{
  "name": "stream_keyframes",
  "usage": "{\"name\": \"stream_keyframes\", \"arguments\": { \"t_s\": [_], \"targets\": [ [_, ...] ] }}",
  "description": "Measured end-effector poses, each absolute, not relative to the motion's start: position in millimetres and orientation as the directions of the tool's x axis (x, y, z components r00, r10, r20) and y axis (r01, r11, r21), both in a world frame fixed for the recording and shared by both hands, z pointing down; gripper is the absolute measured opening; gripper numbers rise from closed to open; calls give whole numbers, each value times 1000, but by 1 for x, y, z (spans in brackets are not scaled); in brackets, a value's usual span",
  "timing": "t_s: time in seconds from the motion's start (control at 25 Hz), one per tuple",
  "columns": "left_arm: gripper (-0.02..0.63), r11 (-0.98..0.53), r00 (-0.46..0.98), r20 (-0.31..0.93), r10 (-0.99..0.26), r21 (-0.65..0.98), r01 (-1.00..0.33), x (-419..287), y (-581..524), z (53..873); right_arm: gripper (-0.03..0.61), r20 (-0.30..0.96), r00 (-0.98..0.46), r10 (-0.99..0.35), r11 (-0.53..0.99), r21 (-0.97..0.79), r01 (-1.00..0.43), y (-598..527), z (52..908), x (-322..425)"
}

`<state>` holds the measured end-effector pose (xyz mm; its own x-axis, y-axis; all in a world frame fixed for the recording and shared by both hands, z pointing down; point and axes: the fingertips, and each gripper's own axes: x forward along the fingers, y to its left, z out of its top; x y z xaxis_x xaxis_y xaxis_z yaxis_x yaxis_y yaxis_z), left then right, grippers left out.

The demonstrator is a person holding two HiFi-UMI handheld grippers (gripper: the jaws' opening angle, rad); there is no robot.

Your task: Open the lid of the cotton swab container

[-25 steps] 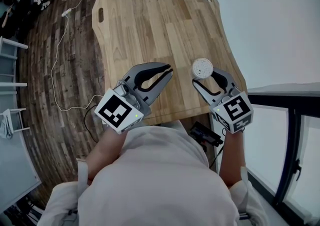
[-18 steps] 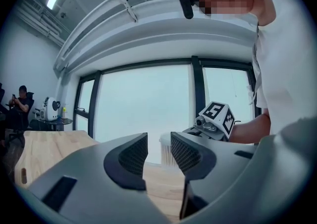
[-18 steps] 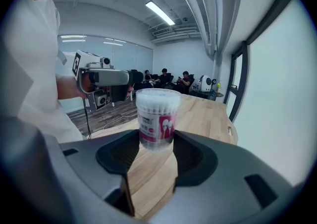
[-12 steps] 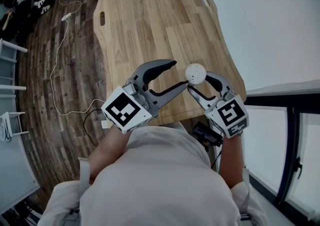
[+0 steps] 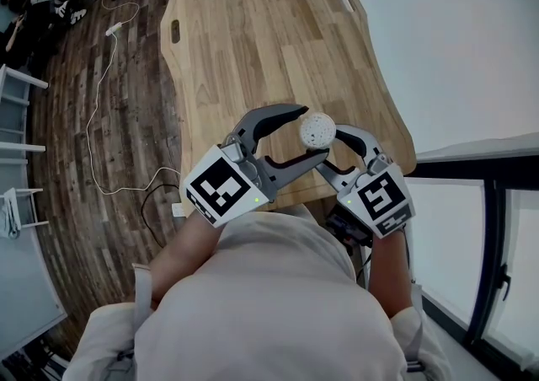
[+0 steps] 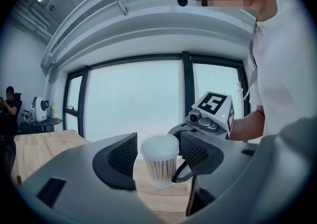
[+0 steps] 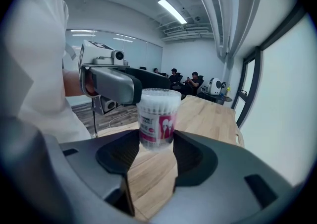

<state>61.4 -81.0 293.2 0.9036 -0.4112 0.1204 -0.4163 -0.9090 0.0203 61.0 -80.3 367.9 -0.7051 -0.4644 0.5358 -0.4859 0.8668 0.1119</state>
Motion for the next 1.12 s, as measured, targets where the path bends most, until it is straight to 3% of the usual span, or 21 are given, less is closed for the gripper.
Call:
{"name": "stream_keyframes", "arguments": {
  "t_s": [1.12],
  "targets": [
    [264,-911,908,105,-406,39,-412,58,-70,286,227,494,-734,-466,877,147,-457,-63,359,47]
  ]
}}
